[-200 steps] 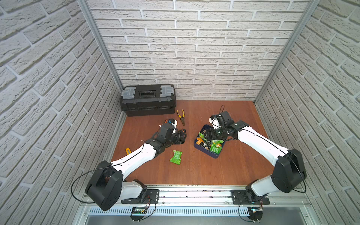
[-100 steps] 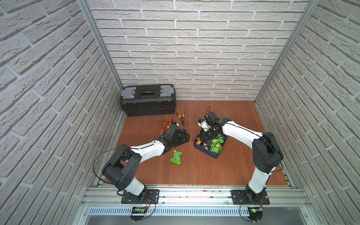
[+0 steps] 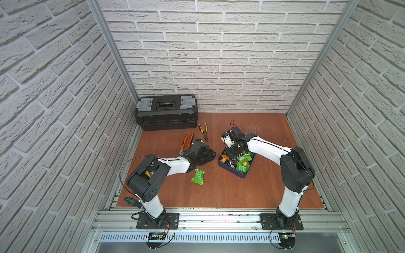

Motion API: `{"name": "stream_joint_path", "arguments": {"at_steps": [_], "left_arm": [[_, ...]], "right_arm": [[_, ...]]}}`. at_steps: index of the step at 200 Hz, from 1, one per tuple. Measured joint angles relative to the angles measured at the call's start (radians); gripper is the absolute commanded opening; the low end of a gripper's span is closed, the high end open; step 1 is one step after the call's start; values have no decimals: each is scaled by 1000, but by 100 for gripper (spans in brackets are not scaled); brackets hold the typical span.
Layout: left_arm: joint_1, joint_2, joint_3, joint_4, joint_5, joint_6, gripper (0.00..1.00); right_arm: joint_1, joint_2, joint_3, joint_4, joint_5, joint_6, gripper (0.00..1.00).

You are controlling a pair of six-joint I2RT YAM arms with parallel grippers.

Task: Take the cookies out of the storage box
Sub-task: Pick up the cookie from the storage box, then adjust the storage box at the center of the board.

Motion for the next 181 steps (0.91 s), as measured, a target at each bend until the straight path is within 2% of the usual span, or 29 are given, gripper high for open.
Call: {"name": "stream_joint_path", "arguments": {"at_steps": [48,67,120,157,181], "left_arm": [[-38,99,111,-40,3,-1,38],[-50,125,148,-78,2,5,33],[-94,134,240,-225,18,84,32],[-103,269,498,-366,172,222,31],[-110,310,545,-402,245,274,31]], "right_arm": [[-12,-175,-104,42,-26,84,20],[-28,-261,-155,63,-61,139,21],[-119,-455,-322,109,-146,321,22],[-210,-570,-414,108,-229,433,23],[-243,-627,-437,102,-259,479,23]]}}
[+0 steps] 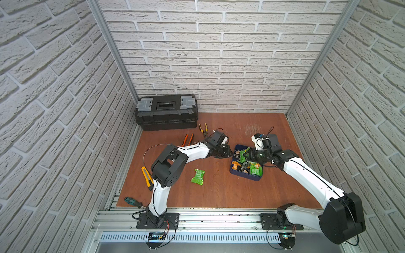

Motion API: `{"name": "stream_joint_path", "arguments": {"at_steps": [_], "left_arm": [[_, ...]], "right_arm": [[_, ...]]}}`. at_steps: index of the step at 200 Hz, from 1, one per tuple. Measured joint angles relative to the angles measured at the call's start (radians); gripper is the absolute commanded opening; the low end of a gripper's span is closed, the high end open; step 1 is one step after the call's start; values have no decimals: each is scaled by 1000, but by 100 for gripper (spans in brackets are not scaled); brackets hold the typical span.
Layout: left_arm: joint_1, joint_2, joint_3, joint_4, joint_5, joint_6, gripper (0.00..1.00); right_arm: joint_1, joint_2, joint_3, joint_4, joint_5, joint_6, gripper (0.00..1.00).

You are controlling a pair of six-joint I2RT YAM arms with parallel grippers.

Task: Take the cookies out of the storage box
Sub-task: Adjust the storage box at the center of the board, then place the cookie at the center of the board.

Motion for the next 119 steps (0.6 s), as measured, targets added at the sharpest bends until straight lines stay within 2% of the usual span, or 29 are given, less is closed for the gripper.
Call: {"name": "stream_joint_path", "arguments": {"at_steps": [20,33,51,67,88,119], "left_arm": [[-4,-10,-14,-19,-2,16,31],[-5,-53,-69,-5,-46,13,35],[-5,-180,-188,9,-164,-15,37],[-4,-320,-276,17,-293,-51,37],[0,-482,-352,45,-457,-111,38],[13,-630,-454,55,-618,-202,40]], "right_arm": [[-1,-37,-6,-1,-19,29,24],[2,-58,-21,3,-33,54,23],[26,-66,-44,22,-39,98,23],[89,-50,-51,45,-41,143,23],[184,29,-43,113,-47,194,23],[265,240,20,205,-64,257,23]]}}
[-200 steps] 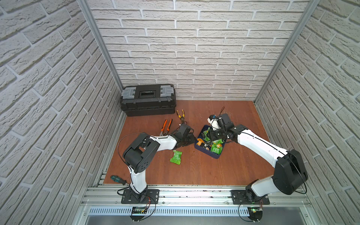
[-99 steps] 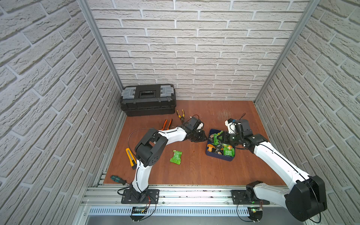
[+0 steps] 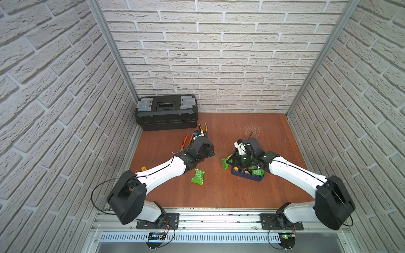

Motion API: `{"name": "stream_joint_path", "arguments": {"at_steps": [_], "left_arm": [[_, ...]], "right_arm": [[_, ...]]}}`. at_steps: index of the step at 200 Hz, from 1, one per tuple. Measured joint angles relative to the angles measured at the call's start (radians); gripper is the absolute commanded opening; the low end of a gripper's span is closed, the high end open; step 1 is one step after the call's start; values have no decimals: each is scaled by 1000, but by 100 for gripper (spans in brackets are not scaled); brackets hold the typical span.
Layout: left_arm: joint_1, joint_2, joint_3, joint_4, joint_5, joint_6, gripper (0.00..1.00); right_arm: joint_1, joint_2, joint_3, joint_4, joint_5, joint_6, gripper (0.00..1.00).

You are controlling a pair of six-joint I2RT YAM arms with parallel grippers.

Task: Take the cookies out of the storage box
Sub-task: Place the cookie at the center of the board.

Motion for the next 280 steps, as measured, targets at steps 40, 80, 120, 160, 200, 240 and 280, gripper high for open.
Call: {"name": "stream_joint_path", "arguments": {"at_steps": [40,80,120,160,200,240,280], "left_arm": [[2,-154,-172,-56,-162,-134,41],[2,-309,-220,-164,-284,-219,42],[2,-356,-232,-197,-326,-240,46],[4,-346,-240,-188,-314,-214,51],[6,-296,-240,-114,-259,-151,52],[10,-148,-216,4,-113,-63,55],[12,56,-100,95,96,34,58]], "right_arm": [[73,249,145,121,-13,70,24],[122,440,278,218,-54,132,24],[149,545,331,257,-68,170,36],[155,546,331,187,-23,121,59],[129,356,275,20,66,-4,60],[44,126,272,-183,191,-143,58],[-86,29,222,-365,359,-230,61]]}}
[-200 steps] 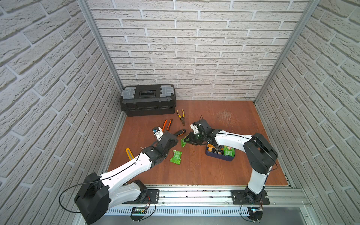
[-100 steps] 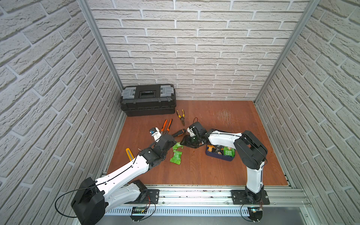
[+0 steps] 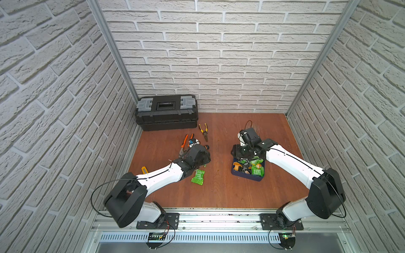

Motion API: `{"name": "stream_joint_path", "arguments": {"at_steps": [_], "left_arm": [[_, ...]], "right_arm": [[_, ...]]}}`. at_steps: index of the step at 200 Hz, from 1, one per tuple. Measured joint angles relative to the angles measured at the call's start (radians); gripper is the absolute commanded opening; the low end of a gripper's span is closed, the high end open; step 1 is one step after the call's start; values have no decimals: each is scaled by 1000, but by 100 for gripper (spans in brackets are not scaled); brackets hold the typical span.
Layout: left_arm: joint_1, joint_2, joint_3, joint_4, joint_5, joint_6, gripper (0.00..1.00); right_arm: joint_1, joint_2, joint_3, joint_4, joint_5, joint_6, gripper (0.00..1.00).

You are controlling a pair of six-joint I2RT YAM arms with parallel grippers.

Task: Take the cookies out of the storage box
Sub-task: Place the cookie at the center of the board, then pick up the cookie from the storage box.

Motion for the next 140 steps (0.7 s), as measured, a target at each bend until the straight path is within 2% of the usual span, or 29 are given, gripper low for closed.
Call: {"name": "stream_joint_path", "arguments": {"at_steps": [40,87,140], "left_arm": [[-1,191,199,5,158,79,60],[-6,289,279,-23,214,81,60],[-6,294,278,-53,207,69,60]], "right_arm": [[-95,-37,-89,-45,55,-29,74],[-93,55,-74,-1,56,-45,72],[-91,193,18,9,116,-51,69]]}}
